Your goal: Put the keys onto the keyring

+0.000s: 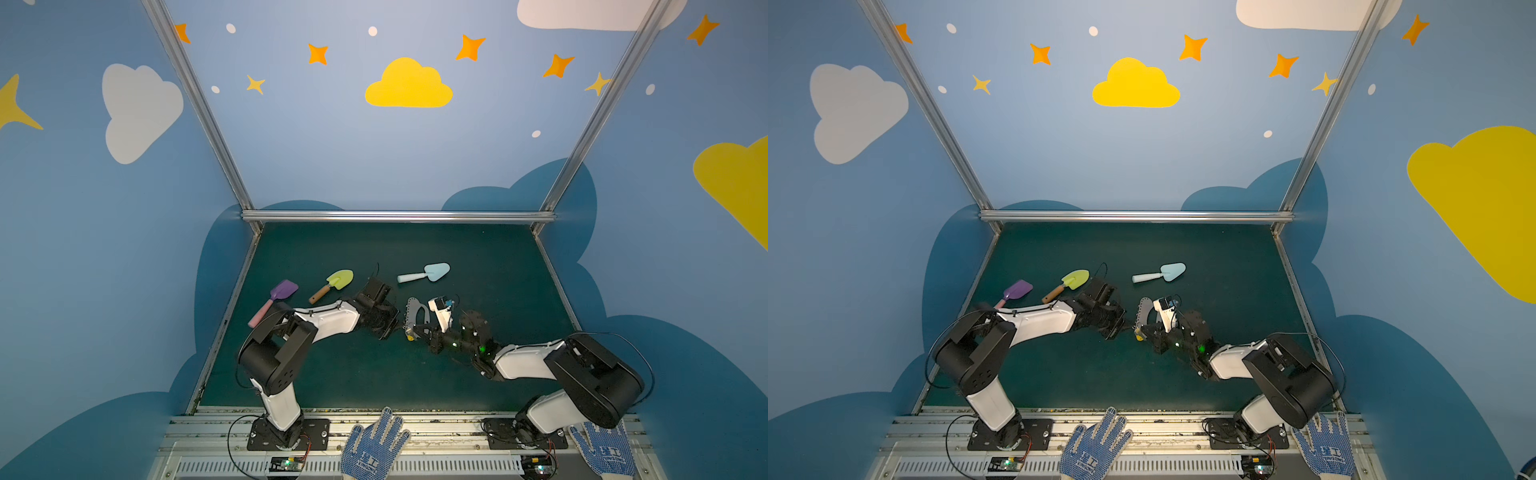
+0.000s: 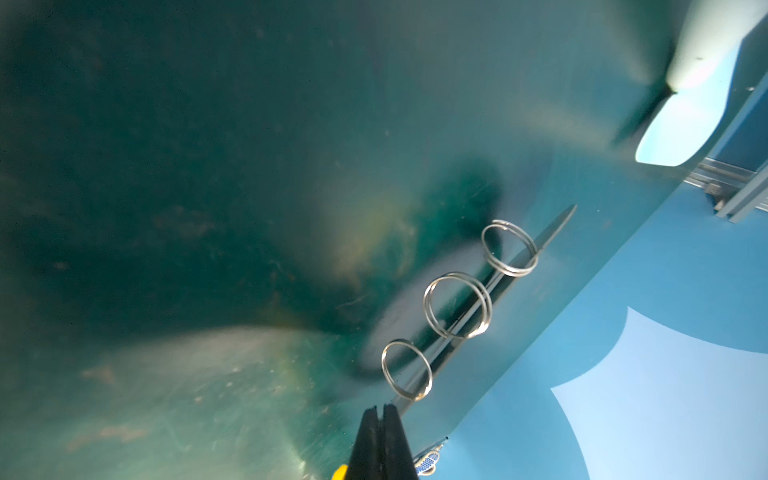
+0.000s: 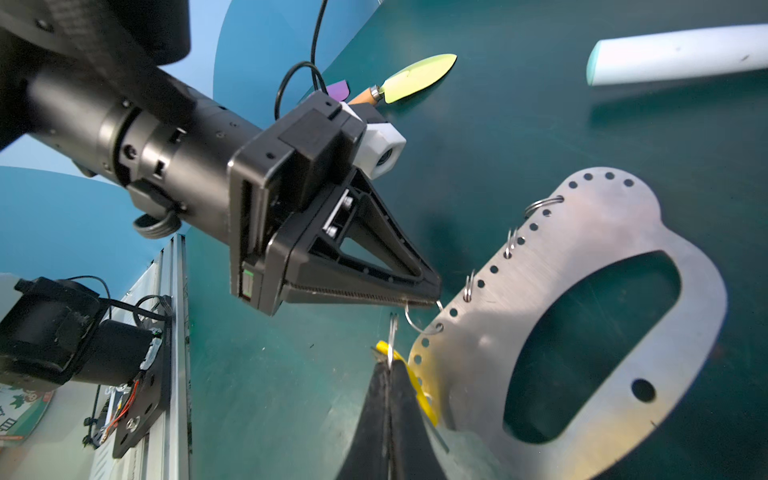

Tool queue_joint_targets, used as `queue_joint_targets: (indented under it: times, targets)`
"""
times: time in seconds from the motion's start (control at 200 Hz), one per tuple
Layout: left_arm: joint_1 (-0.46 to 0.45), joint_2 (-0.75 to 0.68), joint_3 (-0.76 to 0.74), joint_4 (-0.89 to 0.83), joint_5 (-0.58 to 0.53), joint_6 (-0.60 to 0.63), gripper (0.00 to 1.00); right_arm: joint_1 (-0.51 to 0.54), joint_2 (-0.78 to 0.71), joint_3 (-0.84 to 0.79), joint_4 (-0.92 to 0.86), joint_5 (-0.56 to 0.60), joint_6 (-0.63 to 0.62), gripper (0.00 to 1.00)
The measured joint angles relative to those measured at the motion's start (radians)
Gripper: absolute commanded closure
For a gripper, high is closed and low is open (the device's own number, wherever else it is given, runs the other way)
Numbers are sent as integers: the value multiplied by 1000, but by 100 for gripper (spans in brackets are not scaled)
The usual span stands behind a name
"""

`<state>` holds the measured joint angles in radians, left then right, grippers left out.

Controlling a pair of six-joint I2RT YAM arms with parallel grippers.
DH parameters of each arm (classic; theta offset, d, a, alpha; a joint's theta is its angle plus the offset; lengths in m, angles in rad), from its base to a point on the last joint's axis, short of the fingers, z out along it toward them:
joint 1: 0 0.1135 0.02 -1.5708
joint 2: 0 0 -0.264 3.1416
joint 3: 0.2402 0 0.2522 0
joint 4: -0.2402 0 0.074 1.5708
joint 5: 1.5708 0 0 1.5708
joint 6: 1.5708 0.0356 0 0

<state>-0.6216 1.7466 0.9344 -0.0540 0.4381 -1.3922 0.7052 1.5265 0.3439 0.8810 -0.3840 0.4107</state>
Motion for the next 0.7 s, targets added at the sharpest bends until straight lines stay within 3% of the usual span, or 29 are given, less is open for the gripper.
queue_joint_targets:
  times: [0.225, 0.696]
  targets:
    - [2, -8, 0, 23, 8, -13, 96, 10, 96, -3, 90, -19, 4, 100]
    - [5, -8, -13, 54, 29, -35, 96, 12, 122, -34, 214, 38, 0, 100]
